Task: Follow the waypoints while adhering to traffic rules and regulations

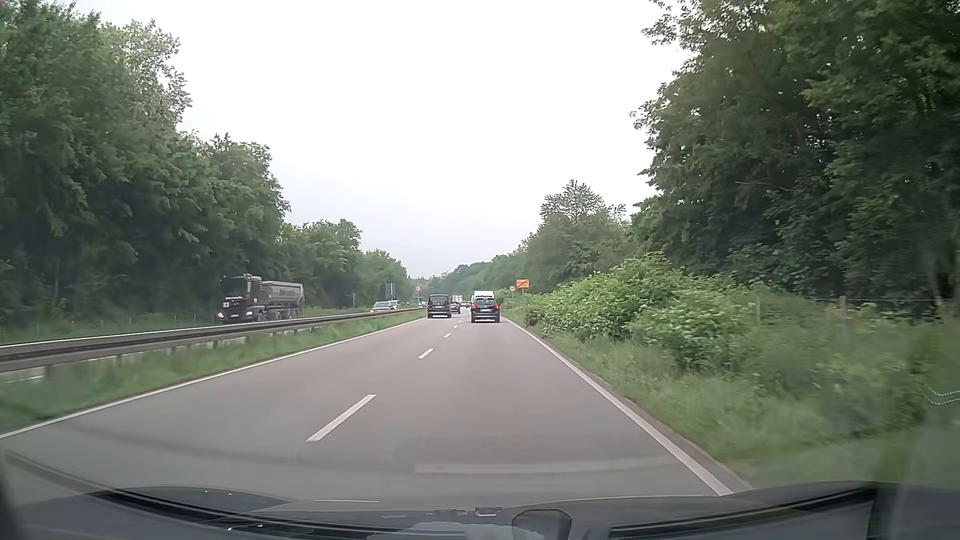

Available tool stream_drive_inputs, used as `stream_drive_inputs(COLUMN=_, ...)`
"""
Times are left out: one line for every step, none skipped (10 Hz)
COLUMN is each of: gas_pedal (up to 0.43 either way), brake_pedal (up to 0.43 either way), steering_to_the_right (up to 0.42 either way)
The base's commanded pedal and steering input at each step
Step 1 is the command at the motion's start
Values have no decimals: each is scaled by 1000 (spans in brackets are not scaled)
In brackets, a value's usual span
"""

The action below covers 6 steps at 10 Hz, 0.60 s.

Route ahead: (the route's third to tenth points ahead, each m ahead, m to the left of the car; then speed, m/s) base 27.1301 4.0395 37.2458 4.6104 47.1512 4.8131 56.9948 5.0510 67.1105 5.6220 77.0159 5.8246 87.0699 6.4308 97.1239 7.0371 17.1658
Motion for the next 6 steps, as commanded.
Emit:
stream_drive_inputs(gas_pedal=177, brake_pedal=0, steering_to_the_right=-8)
stream_drive_inputs(gas_pedal=177, brake_pedal=0, steering_to_the_right=-8)
stream_drive_inputs(gas_pedal=177, brake_pedal=0, steering_to_the_right=-7)
stream_drive_inputs(gas_pedal=177, brake_pedal=0, steering_to_the_right=-7)
stream_drive_inputs(gas_pedal=177, brake_pedal=0, steering_to_the_right=-6)
stream_drive_inputs(gas_pedal=157, brake_pedal=0, steering_to_the_right=-7)
